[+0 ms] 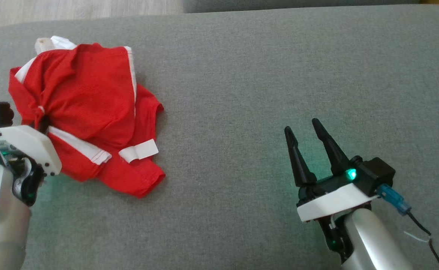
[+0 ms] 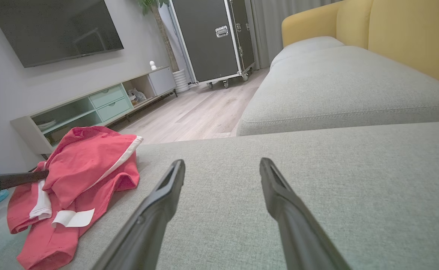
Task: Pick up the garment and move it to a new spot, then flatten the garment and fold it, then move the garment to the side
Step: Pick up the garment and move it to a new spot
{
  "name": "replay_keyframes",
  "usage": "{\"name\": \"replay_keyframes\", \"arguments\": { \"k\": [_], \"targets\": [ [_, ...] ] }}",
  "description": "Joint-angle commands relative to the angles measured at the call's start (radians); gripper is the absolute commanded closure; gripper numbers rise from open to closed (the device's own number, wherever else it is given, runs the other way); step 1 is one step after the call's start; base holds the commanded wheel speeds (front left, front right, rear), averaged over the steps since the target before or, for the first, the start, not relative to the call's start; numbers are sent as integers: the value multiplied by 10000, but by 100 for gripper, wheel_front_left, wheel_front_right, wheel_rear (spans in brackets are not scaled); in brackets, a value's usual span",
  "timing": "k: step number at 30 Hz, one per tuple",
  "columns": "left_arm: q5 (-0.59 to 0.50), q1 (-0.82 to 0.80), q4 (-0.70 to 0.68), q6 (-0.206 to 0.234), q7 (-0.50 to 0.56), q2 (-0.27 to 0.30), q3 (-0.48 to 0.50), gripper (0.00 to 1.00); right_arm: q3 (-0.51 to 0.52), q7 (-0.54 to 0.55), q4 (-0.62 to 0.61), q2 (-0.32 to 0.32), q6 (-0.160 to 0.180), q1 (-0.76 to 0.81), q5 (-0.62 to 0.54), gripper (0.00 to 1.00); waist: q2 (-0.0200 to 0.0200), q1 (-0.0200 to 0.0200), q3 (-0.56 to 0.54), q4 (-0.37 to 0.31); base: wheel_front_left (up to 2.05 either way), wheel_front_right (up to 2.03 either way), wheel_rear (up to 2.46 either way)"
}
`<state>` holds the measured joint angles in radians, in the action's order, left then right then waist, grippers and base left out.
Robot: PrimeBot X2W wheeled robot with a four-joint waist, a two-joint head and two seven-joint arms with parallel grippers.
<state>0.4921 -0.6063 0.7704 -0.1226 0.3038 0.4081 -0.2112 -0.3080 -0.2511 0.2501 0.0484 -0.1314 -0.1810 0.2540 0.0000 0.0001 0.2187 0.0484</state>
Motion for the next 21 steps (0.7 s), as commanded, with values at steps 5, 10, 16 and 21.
{"name": "replay_keyframes", "arguments": {
  "k": [5,10,16,21],
  "targets": [
    [133,-678,-349,6,-1089,464,530,100,-69,-107,-274,18,7,-364,-57,0,0,-1,-223,107,0,0,0],
    [87,-732,-1001,33,-2580,471,734,100,-27,-107,-212,18,7,-235,-19,0,0,-1,-628,201,0,0,0],
    [308,-620,-2683,-3,-3675,341,874,100,-30,-107,-123,18,7,-37,47,0,0,-1,-1120,354,0,0,0],
    [507,-190,-4549,-10,-3791,264,818,100,-134,-107,-87,18,7,40,171,0,0,-1,-1397,278,0,0,0]
  ]
}}
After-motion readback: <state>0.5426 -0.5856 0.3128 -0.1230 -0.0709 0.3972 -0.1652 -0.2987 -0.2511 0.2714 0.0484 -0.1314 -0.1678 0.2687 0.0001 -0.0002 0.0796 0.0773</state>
